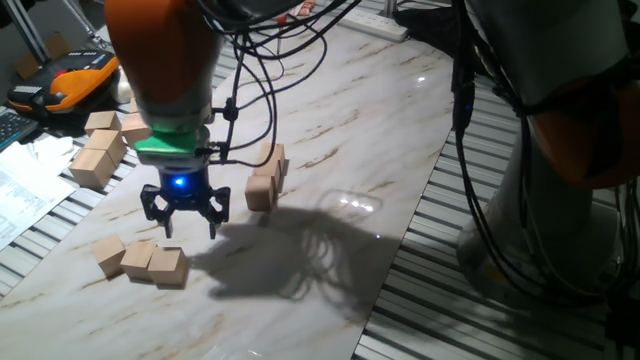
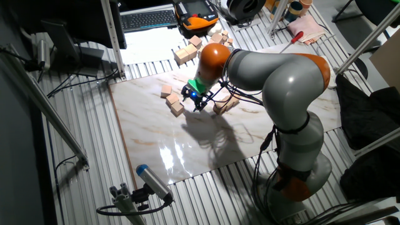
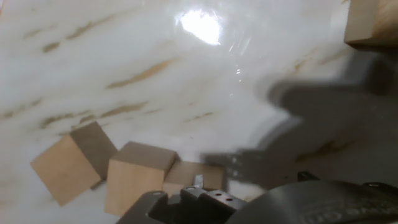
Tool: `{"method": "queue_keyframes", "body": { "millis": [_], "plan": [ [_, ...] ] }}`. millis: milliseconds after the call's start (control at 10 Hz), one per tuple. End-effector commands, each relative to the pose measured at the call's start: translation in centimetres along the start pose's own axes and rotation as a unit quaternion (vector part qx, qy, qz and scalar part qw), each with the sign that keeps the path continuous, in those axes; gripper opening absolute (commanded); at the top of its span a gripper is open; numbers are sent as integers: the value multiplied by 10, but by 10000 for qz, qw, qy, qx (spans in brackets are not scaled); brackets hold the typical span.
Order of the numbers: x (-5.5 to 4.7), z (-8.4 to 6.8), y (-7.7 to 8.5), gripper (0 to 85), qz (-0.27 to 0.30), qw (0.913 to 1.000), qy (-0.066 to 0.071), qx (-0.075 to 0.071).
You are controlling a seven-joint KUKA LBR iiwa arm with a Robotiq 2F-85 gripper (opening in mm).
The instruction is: Stack the blocks into a pyramid shape
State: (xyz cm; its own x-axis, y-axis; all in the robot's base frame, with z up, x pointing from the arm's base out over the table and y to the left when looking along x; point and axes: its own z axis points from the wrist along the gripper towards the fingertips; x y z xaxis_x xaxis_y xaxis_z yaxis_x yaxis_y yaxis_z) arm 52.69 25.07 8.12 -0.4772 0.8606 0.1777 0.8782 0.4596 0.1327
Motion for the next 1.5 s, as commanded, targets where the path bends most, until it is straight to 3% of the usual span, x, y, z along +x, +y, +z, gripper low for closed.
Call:
{"method": "queue_keyframes", "body": {
  "millis": [0,100,200,300,500,800,900,1100,1400],
  "plan": [
    [-2,-1,0,680,-52,10000,37,4],
    [-2,-1,0,510,-133,9998,105,-55],
    [-2,-1,0,170,-261,9996,117,-62],
    [-2,-1,0,0,-292,9995,114,-72],
    [-2,-1,0,0,-105,9999,43,-32],
    [-2,-1,0,0,994,9946,-152,-249],
    [-2,-1,0,0,1453,9885,-294,-291],
    [-2,-1,0,0,2146,9747,-577,-222],
    [-2,-1,0,0,2578,9634,-545,-485]
  ]
}}
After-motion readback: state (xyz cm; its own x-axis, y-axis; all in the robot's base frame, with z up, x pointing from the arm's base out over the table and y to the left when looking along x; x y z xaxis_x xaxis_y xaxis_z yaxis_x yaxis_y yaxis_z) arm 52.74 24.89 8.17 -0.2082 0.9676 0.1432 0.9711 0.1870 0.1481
